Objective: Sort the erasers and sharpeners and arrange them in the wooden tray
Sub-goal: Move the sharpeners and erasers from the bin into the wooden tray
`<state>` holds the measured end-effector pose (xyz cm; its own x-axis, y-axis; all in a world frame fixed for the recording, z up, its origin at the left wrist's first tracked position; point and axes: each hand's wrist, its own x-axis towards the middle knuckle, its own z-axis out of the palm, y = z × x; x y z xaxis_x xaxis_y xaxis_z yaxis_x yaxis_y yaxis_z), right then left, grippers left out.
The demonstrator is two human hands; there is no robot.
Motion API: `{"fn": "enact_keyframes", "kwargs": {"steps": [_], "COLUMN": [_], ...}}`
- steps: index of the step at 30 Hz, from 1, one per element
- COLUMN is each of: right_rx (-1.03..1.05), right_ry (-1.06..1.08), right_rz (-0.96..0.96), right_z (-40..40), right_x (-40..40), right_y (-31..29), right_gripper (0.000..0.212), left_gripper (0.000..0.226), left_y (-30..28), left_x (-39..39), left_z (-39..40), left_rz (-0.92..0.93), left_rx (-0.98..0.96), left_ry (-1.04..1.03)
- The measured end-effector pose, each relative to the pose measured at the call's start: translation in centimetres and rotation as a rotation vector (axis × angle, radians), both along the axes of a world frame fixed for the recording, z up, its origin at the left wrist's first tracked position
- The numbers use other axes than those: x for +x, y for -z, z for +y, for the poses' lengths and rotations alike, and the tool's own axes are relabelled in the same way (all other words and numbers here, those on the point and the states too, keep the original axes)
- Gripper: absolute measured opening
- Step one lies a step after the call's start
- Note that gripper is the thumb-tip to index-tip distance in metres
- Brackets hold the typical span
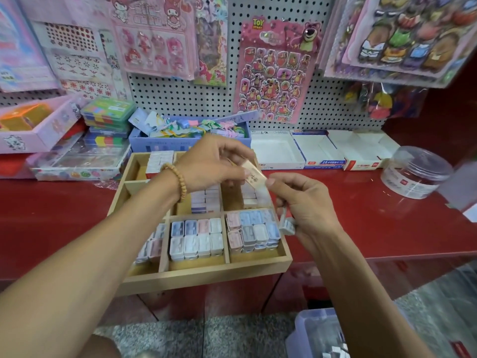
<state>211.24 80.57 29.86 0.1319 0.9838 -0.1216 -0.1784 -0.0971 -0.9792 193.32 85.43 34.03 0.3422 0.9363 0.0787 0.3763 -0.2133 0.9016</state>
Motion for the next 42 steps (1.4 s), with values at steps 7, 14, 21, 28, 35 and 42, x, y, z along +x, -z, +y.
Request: {"fn": "enact_keyframes", "kwargs": {"steps": [7,14,21,28,35,42], "right_rx": [-0.065,-0.08,-0.076,-0.034,-0.015,0.076], "right_ry": [0.149,0.204,0.222,0.229,0.189,-0.072], "right_rz": [0.034,0.098,0.212,0.32,0.493,-0.227], "right_z": [0.8,1.0,0.8,-0.2,-2.4,-4.1], "right_x": [3.4,4.8,4.1,1.1,-0.3,-0.4], "right_y": [1.2,2.4,2.0,0.5,-0.4,0.1], "right_gripper": [0.013,0.013,0.014,0.014,0.028,0.009], "left_gripper": [0.02,0.02,0.017,0.024,0.015,0.015], "left_y": [2.0,4.5,3.3,3.3,3.5,2.9], "left_x": [0.0,1.2,1.4,5.5,4.4,0.8], "left_z": [4.5,5.4,4.7,-5.1,-7.2,-7.1], "left_rz": [0.647,0.807,0.774,0.023,-0.169,-0.236], "left_rx": [0.217,0.319,0.347,0.049,-0.098,-0.135], "left_ry": [-0.07,-0.01,-0.092,-0.061,-0.121,-0.198]}}
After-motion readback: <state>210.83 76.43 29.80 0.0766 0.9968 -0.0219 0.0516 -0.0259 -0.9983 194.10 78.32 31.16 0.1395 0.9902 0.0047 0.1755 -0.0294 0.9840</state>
